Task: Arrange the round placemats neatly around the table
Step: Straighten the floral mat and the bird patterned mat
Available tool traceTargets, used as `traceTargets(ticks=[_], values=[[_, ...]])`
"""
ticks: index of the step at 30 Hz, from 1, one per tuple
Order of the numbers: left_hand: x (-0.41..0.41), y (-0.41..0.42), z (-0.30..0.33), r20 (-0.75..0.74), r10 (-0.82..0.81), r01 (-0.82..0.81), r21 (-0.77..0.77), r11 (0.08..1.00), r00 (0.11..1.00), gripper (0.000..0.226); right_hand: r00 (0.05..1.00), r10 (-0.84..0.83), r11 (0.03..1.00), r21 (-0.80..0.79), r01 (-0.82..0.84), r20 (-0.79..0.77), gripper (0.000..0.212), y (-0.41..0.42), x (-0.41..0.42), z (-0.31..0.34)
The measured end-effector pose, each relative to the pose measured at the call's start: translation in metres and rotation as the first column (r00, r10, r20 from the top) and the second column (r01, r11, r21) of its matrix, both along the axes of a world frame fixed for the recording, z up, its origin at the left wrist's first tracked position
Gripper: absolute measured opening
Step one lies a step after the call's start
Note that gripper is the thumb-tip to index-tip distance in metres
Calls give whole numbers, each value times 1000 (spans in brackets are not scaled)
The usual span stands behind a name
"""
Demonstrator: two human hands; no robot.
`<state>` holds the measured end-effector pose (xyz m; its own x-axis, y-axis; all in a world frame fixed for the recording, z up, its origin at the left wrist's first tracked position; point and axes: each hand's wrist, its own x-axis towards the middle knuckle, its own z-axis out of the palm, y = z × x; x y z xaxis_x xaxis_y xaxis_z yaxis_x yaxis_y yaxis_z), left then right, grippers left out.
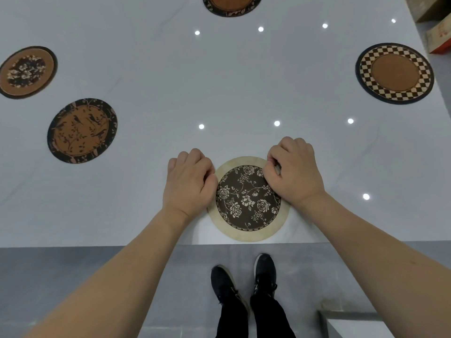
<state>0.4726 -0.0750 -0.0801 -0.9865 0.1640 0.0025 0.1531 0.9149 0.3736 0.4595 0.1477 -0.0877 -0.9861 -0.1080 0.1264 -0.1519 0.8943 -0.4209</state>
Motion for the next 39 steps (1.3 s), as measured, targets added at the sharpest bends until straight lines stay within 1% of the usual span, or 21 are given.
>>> traceTargets(ticks=[8,15,19,21,24,26,28,29,32,35,37,39], values=[[0,1,2,-2,-16,16,6,1000,1000,23,1000,-3,1000,-6,3,-6,20,1,0,-2],[1,2,1,-4,-16,16,-3,1000,1000,19,999,-18,1000,12,19,-31,17,0,1,-2],[2,0,-2,-35,1,0,12,1000,999,20,1000,-22,1000,14,22,0,18,1,-3,0],[1,-1,-2,-59,71,-64,117,991,996,21,1000,-5,1000,8,5,14,24,0,-6,4],[-3,-1,1,-63,200,-172,299,939,978,16,999,43,999,30,-44,22,28,-16,-19,16],[-5,-6,3,-82,218,-180,329,927,973,15,997,71,997,32,-71,26,28,-36,-30,24],[-8,-17,3,-115,205,-163,294,942,972,17,996,87,996,3,-87,28,29,-57,-40,31],[-9,-29,3,-122,227,-186,278,942,966,18,994,104,995,-6,-104,34,29,-70,-45,32],[-14,-78,8,-151,355,-309,261,914,923,20,988,145,988,-51,-142,53,30,-112,-56,35],[-16,-133,12,-205,445,-415,173,893,872,23,984,152,977,-165,-137,87,31,-156,-64,36],[-18,-166,15,-206,532,-518,119,847,822,27,978,172,968,-204,-145,118,33,-185,-68,34],[-24,-194,18,-200,609,-604,93,791,767,31,973,187,966,-205,-157,134,39,-214,-75,31]])
